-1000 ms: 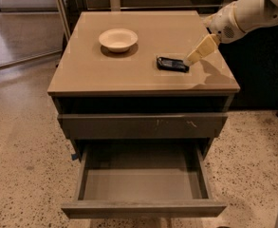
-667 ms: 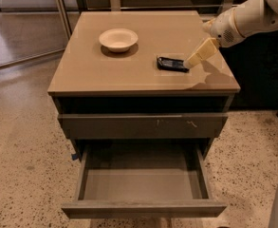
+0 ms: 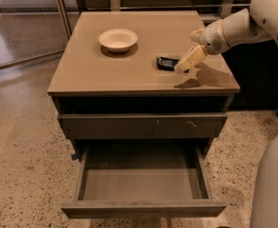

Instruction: Place rxbar blueberry into middle drawer

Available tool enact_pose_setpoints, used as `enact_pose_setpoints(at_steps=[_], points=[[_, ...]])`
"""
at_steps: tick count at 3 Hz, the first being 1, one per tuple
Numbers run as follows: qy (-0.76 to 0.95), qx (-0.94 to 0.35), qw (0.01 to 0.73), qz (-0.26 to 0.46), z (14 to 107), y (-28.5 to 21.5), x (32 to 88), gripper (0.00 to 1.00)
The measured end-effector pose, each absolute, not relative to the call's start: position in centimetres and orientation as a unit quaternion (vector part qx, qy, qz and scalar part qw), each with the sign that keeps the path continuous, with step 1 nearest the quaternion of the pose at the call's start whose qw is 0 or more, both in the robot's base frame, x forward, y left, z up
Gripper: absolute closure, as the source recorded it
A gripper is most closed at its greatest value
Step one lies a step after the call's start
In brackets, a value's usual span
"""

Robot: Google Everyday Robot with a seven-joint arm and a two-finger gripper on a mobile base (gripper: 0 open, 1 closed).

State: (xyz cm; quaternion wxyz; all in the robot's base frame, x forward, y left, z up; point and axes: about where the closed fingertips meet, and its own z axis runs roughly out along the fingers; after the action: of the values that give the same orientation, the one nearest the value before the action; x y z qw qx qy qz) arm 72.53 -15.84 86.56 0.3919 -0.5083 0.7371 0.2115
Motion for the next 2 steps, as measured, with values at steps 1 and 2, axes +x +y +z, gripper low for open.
enact_pose_setpoints(at_steps=[1,2], points=[[0.73,-0.514,0.394,0.218,85.8,-15.1,73.2,0.0],[0.725,-0.526,0.39,0.214,84.4,-14.0,74.0,0.0]])
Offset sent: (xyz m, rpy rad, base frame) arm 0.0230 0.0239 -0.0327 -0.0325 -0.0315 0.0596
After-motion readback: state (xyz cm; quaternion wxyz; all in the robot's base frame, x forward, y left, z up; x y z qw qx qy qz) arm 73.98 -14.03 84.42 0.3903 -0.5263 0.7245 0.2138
